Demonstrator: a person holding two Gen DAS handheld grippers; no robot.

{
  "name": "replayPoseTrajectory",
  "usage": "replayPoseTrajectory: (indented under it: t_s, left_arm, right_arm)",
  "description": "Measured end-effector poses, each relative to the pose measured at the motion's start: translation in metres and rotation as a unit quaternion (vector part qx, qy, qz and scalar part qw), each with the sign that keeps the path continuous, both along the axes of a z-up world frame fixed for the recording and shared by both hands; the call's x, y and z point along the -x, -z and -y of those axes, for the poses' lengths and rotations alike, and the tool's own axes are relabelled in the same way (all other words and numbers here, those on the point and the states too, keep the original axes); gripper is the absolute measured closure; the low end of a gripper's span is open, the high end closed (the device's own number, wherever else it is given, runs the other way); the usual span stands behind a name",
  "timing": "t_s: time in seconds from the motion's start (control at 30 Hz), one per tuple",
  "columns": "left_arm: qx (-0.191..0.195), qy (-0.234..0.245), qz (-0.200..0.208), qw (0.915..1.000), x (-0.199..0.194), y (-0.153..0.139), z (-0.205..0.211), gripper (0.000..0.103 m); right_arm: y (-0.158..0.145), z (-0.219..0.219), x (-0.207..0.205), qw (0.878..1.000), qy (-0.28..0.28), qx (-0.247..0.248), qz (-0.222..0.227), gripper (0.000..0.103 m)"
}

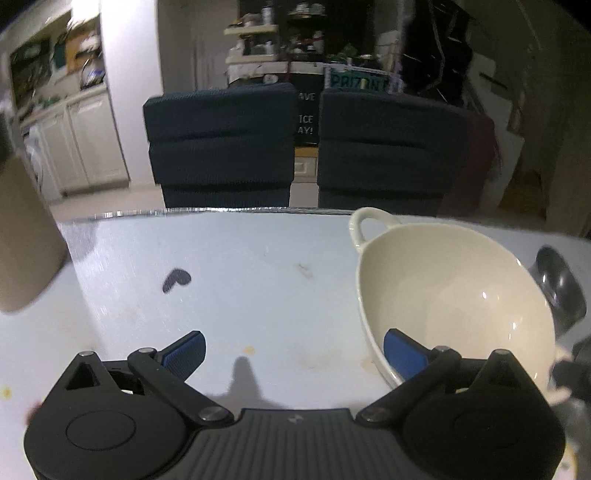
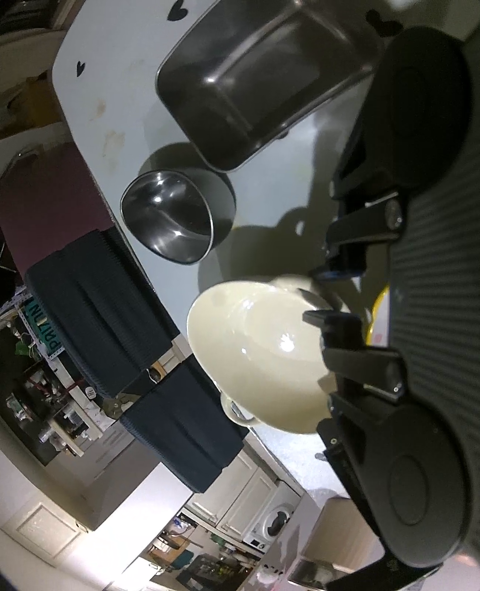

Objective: Organize plates and bowls

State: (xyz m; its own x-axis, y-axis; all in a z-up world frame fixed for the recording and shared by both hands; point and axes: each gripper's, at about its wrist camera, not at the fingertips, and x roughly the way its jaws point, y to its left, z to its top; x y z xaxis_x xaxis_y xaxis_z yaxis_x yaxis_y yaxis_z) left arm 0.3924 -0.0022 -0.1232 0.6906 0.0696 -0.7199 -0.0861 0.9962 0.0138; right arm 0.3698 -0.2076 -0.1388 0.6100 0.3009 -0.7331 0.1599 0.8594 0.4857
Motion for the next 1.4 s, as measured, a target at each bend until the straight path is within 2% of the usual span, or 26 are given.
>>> replayPoseTrajectory:
  t_s: [0.23, 0.43, 0.53, 0.6, 0.67, 0.77, 0.97, 1.03, 1.1, 1.13, 1.17, 1.2, 1.3, 1.4]
  left_arm:
    - [-0.011, 0.025, -0.009, 0.9996, 0.014, -0.002, -0.010, 0.002]
    - [0.000, 0.022, -0.028, 0.9994, 0.028, -0.004, -0.032, 0.002]
    - [0.000, 0.020, -0.034, 0.9992, 0.036, -0.005, -0.042, 0.002]
    - [0.000, 0.023, -0.039, 0.9990, 0.041, -0.005, -0.047, 0.002]
    - [0.017, 0.030, -0.048, 0.9982, 0.046, -0.006, -0.054, 0.008]
    - [0.067, 0.038, -0.071, 0.9945, 0.050, -0.006, -0.064, 0.024]
    - [0.087, 0.059, -0.091, 0.9903, 0.050, -0.005, -0.067, 0.028]
    - [0.080, 0.050, -0.089, 0.9915, 0.050, -0.004, -0.072, 0.029]
    - [0.072, 0.031, -0.070, 0.9945, 0.048, -0.001, -0.083, 0.027]
    - [0.081, 0.015, -0.059, 0.9948, 0.047, 0.000, -0.090, 0.027]
    - [0.098, -0.004, -0.050, 0.9939, 0.045, 0.001, -0.098, 0.027]
    - [0.122, -0.024, -0.040, 0.9914, 0.044, 0.002, -0.107, 0.027]
    - [0.168, -0.064, -0.012, 0.9836, 0.039, 0.002, -0.126, 0.027]
    - [0.204, -0.097, 0.010, 0.9742, 0.033, 0.002, -0.138, 0.029]
  right_arm:
    - [0.002, -0.005, -0.005, 1.000, 0.015, -0.001, 0.006, 0.085]
    - [0.010, -0.013, -0.006, 0.998, 0.031, -0.062, 0.003, 0.086]
    - [0.007, -0.028, -0.006, 0.999, 0.017, -0.042, 0.000, 0.084]
    - [0.006, -0.038, -0.006, 0.999, 0.010, -0.032, -0.003, 0.080]
    - [0.006, -0.043, -0.005, 0.999, 0.010, -0.037, -0.006, 0.077]
    - [0.006, -0.052, -0.007, 1.000, 0.000, -0.019, -0.010, 0.083]
    - [0.004, -0.067, -0.022, 1.000, -0.003, -0.015, -0.003, 0.084]
    - [0.005, -0.068, -0.028, 1.000, -0.004, -0.023, -0.001, 0.084]
    - [0.009, -0.067, -0.026, 0.999, -0.001, -0.036, -0.002, 0.077]
    - [0.009, -0.066, -0.025, 0.999, 0.001, -0.041, 0.000, 0.074]
    - [0.008, -0.068, -0.024, 0.999, -0.006, -0.039, 0.001, 0.059]
    - [0.005, -0.070, -0.023, 0.999, -0.017, -0.030, 0.002, 0.048]
    - [-0.004, -0.081, -0.022, 0.998, -0.062, 0.013, 0.022, 0.047]
    - [-0.004, -0.086, -0.023, 0.996, -0.081, 0.025, 0.007, 0.049]
